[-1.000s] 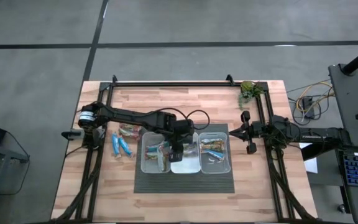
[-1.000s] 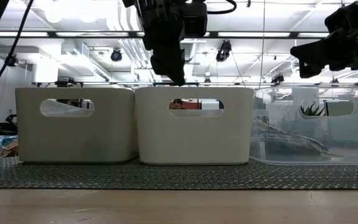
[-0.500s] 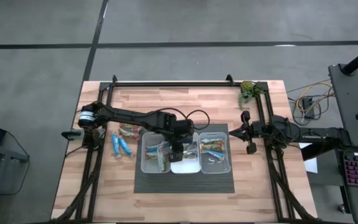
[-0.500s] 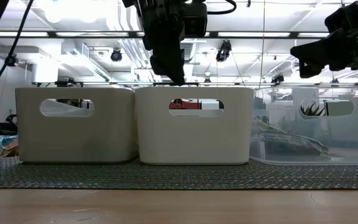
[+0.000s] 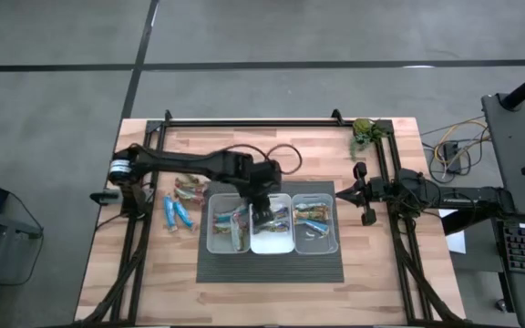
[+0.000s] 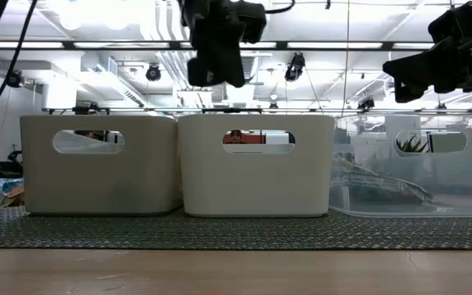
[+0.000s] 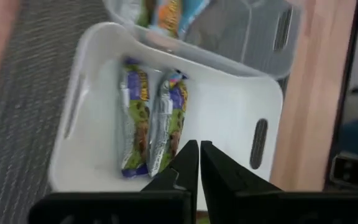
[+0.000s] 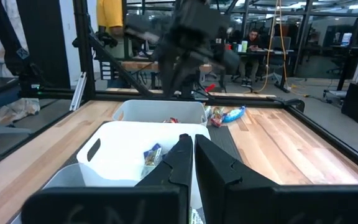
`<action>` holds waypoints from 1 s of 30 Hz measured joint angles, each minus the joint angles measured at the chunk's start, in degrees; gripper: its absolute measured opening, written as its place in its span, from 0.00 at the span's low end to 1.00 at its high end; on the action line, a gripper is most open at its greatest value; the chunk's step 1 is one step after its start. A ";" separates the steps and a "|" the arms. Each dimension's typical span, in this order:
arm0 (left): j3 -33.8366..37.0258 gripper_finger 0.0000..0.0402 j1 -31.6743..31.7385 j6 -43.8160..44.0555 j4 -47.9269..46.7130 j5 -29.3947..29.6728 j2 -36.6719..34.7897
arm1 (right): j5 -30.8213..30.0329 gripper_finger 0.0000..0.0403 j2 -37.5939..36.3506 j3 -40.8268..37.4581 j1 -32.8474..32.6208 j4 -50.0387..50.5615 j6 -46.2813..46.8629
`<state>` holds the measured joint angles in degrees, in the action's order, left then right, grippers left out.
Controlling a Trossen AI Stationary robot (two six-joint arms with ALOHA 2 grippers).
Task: Pick and place Granola Bars by type
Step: Put the blue granola bar into the white bin
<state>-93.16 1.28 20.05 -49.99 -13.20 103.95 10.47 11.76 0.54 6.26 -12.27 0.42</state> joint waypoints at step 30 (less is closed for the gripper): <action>-3.20 0.00 14.79 53.31 -6.78 11.59 -9.03 | -0.01 0.02 0.02 0.00 0.01 -0.02 -0.02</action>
<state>-96.36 16.07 73.36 -56.77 -1.61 94.91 10.46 11.78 0.54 6.27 -12.29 0.40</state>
